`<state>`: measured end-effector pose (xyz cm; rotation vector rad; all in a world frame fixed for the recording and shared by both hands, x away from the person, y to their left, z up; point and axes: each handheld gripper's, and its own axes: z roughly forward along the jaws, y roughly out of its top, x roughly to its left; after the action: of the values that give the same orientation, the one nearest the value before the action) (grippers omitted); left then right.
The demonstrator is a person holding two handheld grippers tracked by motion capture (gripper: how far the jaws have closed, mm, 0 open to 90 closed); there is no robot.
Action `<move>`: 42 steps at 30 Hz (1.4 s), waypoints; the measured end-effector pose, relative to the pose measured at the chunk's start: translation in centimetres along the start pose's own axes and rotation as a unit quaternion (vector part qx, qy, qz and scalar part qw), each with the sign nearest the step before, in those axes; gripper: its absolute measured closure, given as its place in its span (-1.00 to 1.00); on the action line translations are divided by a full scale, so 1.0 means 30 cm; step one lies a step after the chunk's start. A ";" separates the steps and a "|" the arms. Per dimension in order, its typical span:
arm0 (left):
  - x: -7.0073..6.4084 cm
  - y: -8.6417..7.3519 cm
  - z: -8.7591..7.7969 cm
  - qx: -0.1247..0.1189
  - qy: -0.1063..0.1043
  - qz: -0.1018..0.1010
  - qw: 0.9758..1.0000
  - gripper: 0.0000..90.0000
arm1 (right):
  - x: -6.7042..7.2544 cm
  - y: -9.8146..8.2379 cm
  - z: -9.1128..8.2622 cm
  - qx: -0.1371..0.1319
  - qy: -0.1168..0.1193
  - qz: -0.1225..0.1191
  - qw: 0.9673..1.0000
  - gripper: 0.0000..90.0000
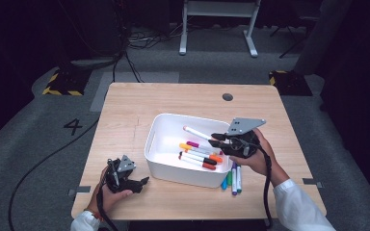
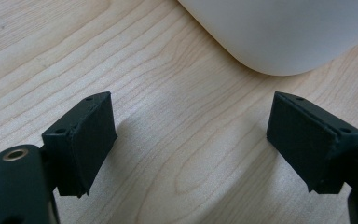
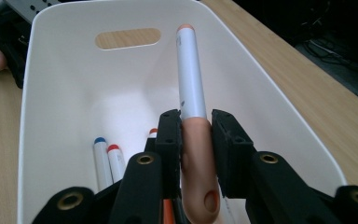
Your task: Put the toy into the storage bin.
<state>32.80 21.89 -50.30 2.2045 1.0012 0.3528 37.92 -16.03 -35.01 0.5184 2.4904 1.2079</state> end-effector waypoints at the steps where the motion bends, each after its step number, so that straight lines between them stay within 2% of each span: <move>1: 0.000 0.000 0.000 0.000 0.000 0.000 1.000 -0.66 | 0.003 0.004 0.014 0.006 0.004 -0.002 1.000 0.64; 8: 0.000 0.000 0.000 0.000 0.000 0.000 1.000 -0.65 | 0.014 0.013 0.093 0.047 0.049 -0.012 0.998 0.64; 13: 0.000 0.000 0.000 0.000 0.001 0.001 1.000 -0.65 | 0.020 0.007 0.117 0.074 0.068 -0.022 0.995 0.64; 15: 0.000 0.000 0.000 0.000 0.001 0.001 1.000 -0.65 | 0.030 0.002 0.121 0.077 0.079 -0.026 0.994 0.64; 21: 0.000 0.000 0.000 0.000 0.001 0.001 1.000 -0.65 | 0.071 -0.011 0.119 0.081 0.090 -0.047 0.992 0.64; 28: 0.000 0.000 0.000 0.000 0.001 0.001 1.000 -0.65 | 0.101 -0.012 0.121 0.094 0.110 -0.067 0.987 0.64; 33: 0.000 0.000 0.000 0.000 0.002 0.001 1.000 -0.65 | 0.103 -0.013 0.123 0.099 0.117 -0.064 0.986 0.64; 35: 0.000 0.000 0.000 0.000 0.001 0.001 1.000 -0.65 | 0.106 -0.012 0.123 0.097 0.111 -0.064 0.987 0.52; 37: 0.000 0.000 0.000 0.000 0.001 0.001 1.000 -0.65 | 0.104 -0.011 0.119 0.091 0.104 -0.064 0.988 0.49; 39: 0.000 0.000 0.000 0.000 0.001 0.000 1.000 -0.65 | 0.101 -0.007 0.107 0.085 0.084 -0.061 0.991 0.42; 40: 0.000 0.000 0.000 0.000 0.001 0.001 1.000 -0.65 | 0.093 -0.004 0.095 0.074 0.074 -0.053 0.993 0.41; 42: 0.000 0.000 0.000 0.000 0.001 0.001 1.000 -0.65 | 0.085 0.001 0.075 0.062 0.062 -0.043 0.995 0.35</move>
<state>32.80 21.89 -50.29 2.2045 1.0001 0.3555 36.66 -13.34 -36.64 0.3731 2.6757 1.0901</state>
